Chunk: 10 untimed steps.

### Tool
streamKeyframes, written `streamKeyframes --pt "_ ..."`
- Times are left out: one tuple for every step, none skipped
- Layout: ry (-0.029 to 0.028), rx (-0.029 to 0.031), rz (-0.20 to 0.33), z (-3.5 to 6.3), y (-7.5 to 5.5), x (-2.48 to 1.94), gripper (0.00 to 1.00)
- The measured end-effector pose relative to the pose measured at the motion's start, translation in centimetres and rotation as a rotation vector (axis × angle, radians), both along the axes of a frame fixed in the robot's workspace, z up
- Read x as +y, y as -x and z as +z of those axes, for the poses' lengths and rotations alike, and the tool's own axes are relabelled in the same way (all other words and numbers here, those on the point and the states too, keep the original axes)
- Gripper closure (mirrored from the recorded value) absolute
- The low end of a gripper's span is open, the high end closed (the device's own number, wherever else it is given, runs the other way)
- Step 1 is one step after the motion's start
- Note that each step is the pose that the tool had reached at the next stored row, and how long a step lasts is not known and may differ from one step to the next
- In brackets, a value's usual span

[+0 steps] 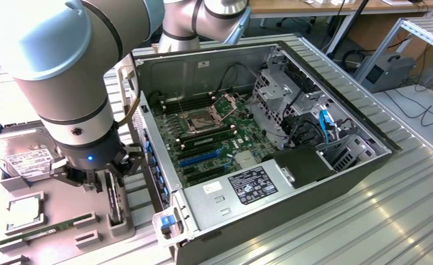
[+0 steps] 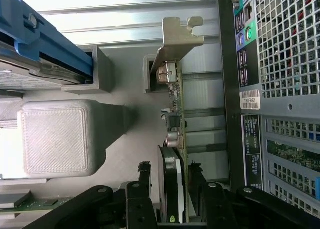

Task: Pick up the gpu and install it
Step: 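Pick up the gpu and move the gpu toward the slot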

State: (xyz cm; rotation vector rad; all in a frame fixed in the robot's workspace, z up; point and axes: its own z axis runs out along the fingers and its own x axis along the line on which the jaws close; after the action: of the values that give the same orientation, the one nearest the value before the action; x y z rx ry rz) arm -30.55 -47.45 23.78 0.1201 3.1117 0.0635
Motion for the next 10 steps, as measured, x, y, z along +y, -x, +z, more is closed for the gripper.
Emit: streamKeyframes --pt "0.0001 0.0 0.0 0.0 0.0 0.0 0.56" --pt "0.0 0.0 0.0 0.0 0.0 0.0 0.56" --pt "0.0 0.0 0.0 0.0 0.0 0.0 0.56" --pt "0.0 0.0 0.0 0.0 0.0 0.0 0.56" --pt "0.0 0.0 0.0 0.0 0.0 0.0 0.56" --pt "0.0 0.0 0.0 0.0 0.0 0.0 0.56" --pt "0.0 0.0 0.0 0.0 0.0 0.0 0.58" --pt "-0.0001 -0.0001 0.0 -0.01 0.0 0.0 0.65" --pt "0.0 0.0 0.0 0.0 0.0 0.0 0.65" --pt "-0.0001 0.0 0.0 -0.01 0.0 0.0 0.65"
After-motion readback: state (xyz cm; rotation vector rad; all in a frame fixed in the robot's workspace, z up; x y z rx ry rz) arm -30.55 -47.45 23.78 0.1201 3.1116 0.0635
